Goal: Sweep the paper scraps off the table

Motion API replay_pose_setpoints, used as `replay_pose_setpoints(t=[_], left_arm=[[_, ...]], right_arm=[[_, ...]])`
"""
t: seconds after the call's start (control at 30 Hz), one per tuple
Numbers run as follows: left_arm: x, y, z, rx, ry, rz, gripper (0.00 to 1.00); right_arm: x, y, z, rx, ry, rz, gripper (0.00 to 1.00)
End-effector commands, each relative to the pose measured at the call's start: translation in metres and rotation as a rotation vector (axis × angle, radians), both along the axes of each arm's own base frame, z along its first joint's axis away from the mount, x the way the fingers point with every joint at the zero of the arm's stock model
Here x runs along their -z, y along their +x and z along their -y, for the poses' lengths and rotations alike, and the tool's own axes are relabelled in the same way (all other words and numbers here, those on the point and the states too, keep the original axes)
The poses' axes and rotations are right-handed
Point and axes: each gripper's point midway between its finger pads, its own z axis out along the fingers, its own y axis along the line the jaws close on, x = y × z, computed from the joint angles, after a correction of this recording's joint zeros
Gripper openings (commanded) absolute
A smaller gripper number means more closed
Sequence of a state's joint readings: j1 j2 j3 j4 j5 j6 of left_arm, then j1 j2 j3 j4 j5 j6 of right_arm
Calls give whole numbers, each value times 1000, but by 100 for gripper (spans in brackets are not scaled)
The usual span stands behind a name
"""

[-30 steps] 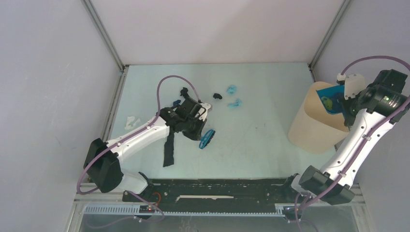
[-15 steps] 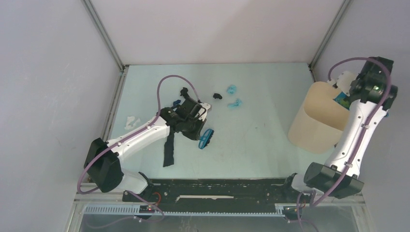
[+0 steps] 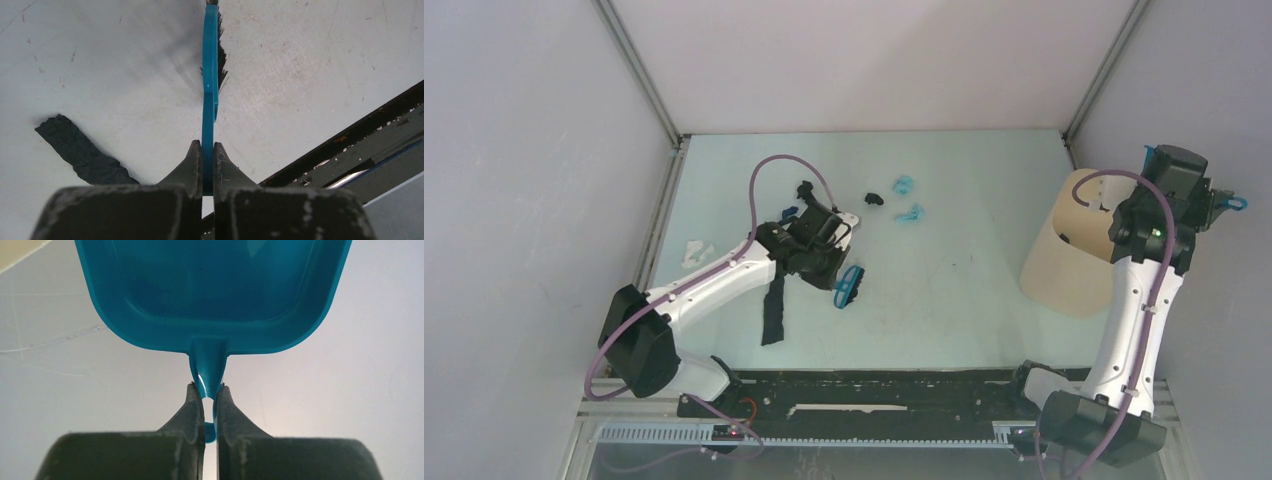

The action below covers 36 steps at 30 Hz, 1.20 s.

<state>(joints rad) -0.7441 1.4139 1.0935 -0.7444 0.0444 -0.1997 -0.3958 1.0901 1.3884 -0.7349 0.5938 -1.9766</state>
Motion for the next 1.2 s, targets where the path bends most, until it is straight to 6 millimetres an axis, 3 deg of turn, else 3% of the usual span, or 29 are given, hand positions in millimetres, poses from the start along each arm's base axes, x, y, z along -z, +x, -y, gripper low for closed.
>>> replay_pose_setpoints(t=[0.0, 0.4, 0.5, 0.63, 0.73, 0.8, 0.93, 1.07, 1.17], left_arm=[[10, -4, -10, 15, 62, -17, 0], [14, -8, -3, 28, 40, -51, 0], [12, -7, -3, 28, 32, -43, 0], [13, -8, 0, 31, 22, -53, 0], [8, -8, 1, 29, 13, -47, 0], [-2, -5, 2, 15, 0, -20, 0], [-26, 8, -8, -44, 18, 70, 0], [-50, 11, -24, -102, 65, 113, 0], [-72, 12, -44, -163, 129, 150, 0]], right_arm=[[-17, -8, 2, 28, -48, 31, 0], [-9, -23, 0, 41, 4, 42, 0], [-30, -16, 3, 9, -35, 93, 0], [-31, -9, -5, -18, 41, 134, 0], [-36, 6, -23, -76, 183, 290, 0], [-14, 12, -48, -100, 395, 347, 0], [13, 31, -120, -195, 750, 406, 0], [32, 39, -210, -359, 1029, 318, 0], [53, 30, -273, -443, 1237, 180, 0]])
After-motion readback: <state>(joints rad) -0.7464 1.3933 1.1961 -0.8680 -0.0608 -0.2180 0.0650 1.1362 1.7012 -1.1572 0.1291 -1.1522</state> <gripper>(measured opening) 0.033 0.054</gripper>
